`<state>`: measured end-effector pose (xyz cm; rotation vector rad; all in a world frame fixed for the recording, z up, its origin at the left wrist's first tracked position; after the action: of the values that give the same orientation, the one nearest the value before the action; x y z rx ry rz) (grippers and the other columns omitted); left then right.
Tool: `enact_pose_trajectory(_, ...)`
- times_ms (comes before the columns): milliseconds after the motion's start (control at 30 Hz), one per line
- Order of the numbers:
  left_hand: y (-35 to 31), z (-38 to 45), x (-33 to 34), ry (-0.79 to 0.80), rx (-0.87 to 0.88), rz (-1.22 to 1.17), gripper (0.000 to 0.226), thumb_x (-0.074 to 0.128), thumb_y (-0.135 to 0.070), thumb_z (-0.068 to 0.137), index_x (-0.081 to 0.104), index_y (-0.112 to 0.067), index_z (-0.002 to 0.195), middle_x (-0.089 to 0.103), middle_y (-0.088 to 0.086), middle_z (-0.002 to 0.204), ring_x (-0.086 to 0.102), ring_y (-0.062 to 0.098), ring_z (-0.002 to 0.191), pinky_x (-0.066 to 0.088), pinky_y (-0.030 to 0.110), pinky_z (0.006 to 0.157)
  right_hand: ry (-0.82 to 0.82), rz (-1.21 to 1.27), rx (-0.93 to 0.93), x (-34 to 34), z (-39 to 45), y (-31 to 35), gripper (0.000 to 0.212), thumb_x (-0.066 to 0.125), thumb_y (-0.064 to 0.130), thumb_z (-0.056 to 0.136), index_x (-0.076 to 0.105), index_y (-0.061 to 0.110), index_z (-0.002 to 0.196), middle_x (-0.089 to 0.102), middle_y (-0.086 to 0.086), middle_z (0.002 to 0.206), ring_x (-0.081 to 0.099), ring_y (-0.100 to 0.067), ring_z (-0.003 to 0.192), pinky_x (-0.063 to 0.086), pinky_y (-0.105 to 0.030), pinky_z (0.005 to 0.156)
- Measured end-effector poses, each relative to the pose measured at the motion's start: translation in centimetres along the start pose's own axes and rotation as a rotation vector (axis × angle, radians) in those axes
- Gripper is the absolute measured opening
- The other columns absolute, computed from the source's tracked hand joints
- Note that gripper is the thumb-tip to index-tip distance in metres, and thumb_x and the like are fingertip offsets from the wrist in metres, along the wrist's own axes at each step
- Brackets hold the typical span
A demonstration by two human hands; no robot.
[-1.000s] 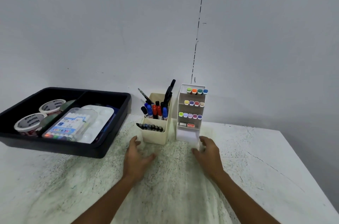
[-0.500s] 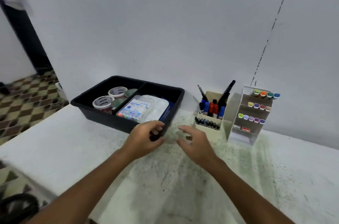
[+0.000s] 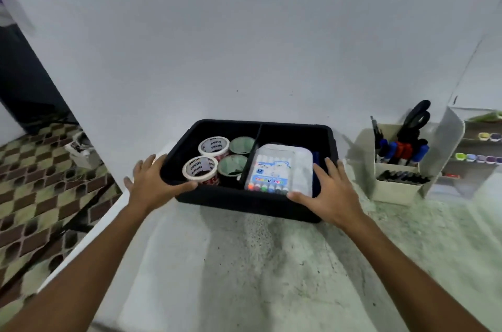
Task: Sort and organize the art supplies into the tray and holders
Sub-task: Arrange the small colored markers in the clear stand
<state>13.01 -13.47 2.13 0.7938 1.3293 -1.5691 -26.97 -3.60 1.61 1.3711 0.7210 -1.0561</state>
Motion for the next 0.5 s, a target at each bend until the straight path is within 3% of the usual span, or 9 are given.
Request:
enact_pose_trajectory(67, 0.5, 1.0, 0.8, 0.069, 0.051, -0.111, 0.129, 0.055, -0.094, 0.033, 0.040, -0.023, 0.141, 0.044, 0.005, 0.142, 0.034, 0.030, 0.135, 0.034, 0.049, 0.107, -0.010, -0.038, 0.022, 0.0, -0.3, -0.3, 0.126, 0.026, 0.101, 0.054, 0.022, 0.022, 0.152, 0.005, -0.001, 0.162, -0.005, -0.018, 0.149, 0.011, -0.041, 0.119)
enact_pose_trajectory(167, -0.3, 0.9, 1.4, 0.064, 0.129, -0.332, 0.107, 0.067, -0.079, 0.040, 0.051, -0.020, 0.128, 0.054, -0.002, 0.115, 0.052, 0.024, 0.112, 0.043, 0.035, 0.089, -0.030, -0.062, 0.027, -0.1, -0.5, -0.2, 0.130, 0.019, 0.100, 0.050, 0.024, 0.020, 0.152, 0.007, -0.002, 0.162, -0.002, -0.017, 0.149, 0.008, -0.037, 0.119)
enact_pose_trajectory(400, -0.7, 0.6, 1.9, 0.027, 0.146, -0.408, 0.094, 0.075, -0.071, 0.041, 0.057, -0.018, 0.117, 0.058, 0.003, 0.111, 0.055, 0.023, 0.102, 0.047, 0.036, 0.084, -0.032, -0.093, 0.034, -0.8, -1.1, -0.7, 0.115, 0.037, 0.091, 0.065, 0.024, 0.017, 0.152, 0.009, -0.002, 0.162, -0.001, -0.016, 0.149, 0.010, -0.036, 0.118)
enact_pose_trajectory(500, -1.9, 0.1, 2.1, 0.014, 0.160, -0.410, 0.086, 0.085, -0.063, 0.046, 0.058, -0.017, 0.114, 0.059, 0.004, 0.109, 0.053, 0.021, 0.099, 0.044, 0.033, 0.080, -0.029, -0.107, 0.044, -1.3, -1.4, -1.8, 0.118, 0.035, 0.094, 0.063, 0.026, 0.016, 0.151, 0.009, 0.000, 0.162, -0.001, -0.016, 0.149, 0.014, -0.039, 0.118)
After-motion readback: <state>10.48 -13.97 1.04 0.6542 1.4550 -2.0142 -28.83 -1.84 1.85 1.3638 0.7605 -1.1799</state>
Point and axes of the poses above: each hand's wrist, its own z-axis towards the middle knuckle, its own x-axis out of the palm, y = z × x, the point moved 7 cm from there along z, towards the middle knuckle
